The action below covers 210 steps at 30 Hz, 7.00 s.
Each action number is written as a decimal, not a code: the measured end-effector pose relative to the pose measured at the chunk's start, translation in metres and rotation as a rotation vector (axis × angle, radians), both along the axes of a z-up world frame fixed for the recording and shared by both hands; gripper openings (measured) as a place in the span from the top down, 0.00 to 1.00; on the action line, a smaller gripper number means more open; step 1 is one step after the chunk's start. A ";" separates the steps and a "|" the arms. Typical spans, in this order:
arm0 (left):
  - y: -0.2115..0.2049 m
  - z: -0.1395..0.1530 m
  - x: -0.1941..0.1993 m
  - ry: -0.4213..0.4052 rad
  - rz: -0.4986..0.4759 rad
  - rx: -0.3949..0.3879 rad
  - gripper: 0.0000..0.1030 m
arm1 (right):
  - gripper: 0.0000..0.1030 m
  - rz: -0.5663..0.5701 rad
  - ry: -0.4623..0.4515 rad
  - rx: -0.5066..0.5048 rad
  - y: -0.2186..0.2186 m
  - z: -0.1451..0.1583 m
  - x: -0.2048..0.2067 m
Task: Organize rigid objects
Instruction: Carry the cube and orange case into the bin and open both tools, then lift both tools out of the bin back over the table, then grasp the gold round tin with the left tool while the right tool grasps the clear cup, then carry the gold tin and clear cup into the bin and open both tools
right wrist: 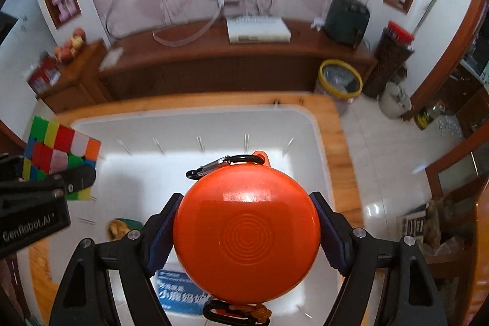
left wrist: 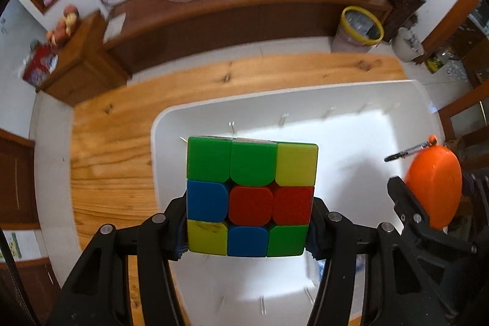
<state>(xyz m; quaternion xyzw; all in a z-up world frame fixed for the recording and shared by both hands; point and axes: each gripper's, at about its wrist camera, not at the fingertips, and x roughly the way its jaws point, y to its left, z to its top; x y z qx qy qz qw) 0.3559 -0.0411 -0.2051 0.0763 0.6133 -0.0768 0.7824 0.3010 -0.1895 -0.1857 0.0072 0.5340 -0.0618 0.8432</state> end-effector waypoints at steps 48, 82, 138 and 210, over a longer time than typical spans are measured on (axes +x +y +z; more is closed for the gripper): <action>0.002 0.008 -0.046 0.009 0.063 -0.052 0.01 | 0.00 0.065 0.144 0.204 -0.011 0.001 -0.043; 0.050 0.105 -0.215 -0.211 0.066 -0.157 0.01 | 0.00 0.238 -0.067 0.390 -0.045 0.099 -0.222; 0.077 -0.097 -0.273 0.293 0.339 -0.105 0.03 | 0.13 -0.088 0.288 0.312 -0.063 -0.076 -0.266; -0.071 -0.023 -0.031 -0.009 -0.163 0.074 0.43 | 0.49 0.033 0.139 0.167 -0.021 -0.029 -0.072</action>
